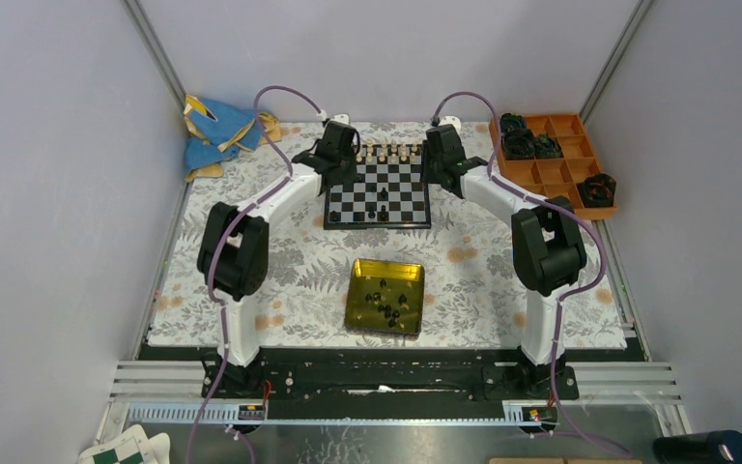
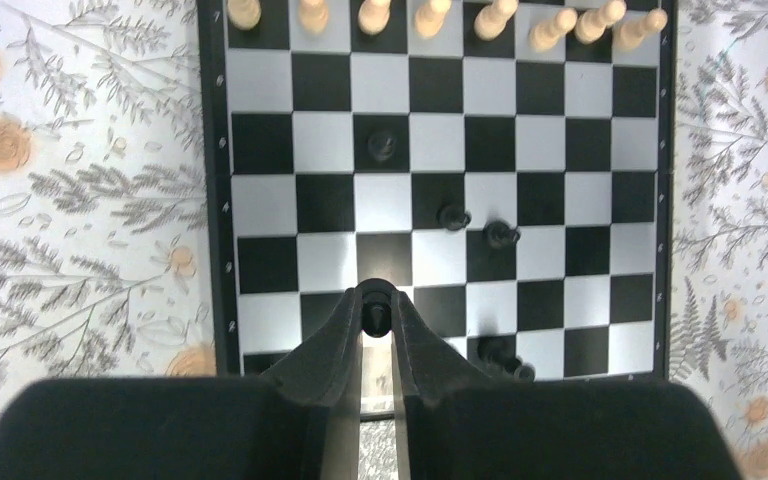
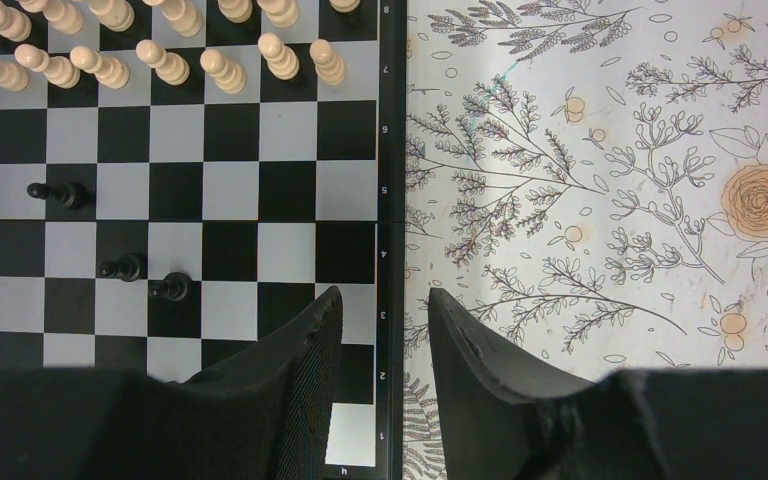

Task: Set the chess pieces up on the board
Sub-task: Place the chess piece on the chessboard.

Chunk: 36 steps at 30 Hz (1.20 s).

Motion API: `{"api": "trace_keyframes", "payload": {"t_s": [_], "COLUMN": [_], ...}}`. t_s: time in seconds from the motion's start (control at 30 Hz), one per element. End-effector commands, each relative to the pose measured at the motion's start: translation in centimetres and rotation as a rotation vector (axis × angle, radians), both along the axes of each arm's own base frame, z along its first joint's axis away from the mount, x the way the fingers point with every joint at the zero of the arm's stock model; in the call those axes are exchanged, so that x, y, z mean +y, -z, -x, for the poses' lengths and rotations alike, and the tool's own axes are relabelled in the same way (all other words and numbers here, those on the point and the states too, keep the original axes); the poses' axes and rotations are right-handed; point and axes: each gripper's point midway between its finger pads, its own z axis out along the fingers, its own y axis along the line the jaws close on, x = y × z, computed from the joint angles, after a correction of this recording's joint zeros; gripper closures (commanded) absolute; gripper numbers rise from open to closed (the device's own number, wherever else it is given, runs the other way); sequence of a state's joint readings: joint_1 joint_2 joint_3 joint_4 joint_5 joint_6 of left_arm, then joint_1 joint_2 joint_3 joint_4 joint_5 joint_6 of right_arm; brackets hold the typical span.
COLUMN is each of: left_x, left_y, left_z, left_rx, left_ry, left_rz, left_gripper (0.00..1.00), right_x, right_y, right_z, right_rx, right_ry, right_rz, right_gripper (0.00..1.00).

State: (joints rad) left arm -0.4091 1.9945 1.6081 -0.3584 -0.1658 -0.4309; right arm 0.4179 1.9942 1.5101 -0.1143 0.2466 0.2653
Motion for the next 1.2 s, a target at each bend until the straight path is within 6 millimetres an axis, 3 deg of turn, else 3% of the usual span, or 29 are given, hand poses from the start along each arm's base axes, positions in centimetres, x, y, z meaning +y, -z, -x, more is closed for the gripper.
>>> {"api": "trace_keyframes", "payload": {"t_s": [0.0,0.2,0.4,0.8,1.17], "left_x": [0.8,1.5,0.3,-2.2,-3.2], "left_y": [-1.1,0.3,1.2,3.2,5.2], "left_z": [2.3,5.9,7.5,7.2,6.2], "left_rx": [-0.02,0.026,0.024,0.029,0.05], "left_ry": [-0.006,0.013,0.075,0.156,0.162], "left_rz": [-0.031,-0.044,0.004,0.019,-0.014], "left_gripper": [1.0,1.0,1.0,1.0,1.0], "right_x": [0.0,0.2,0.0,-0.5,-0.7], "right_y": [-6.0,-5.8,-5.6,-5.4,-5.2], "right_z": [-1.4,-1.5,-1.6,-1.3,-1.4], "right_rx": [-0.132,-0.128,-0.13,-0.13,-0.127], "right_ry": [0.015,0.013,0.019,0.026,0.028], "right_rz": [-0.039,-0.045,-0.033,-0.025,-0.028], "right_gripper": [0.56,0.56,0.56,0.56,0.56]}}
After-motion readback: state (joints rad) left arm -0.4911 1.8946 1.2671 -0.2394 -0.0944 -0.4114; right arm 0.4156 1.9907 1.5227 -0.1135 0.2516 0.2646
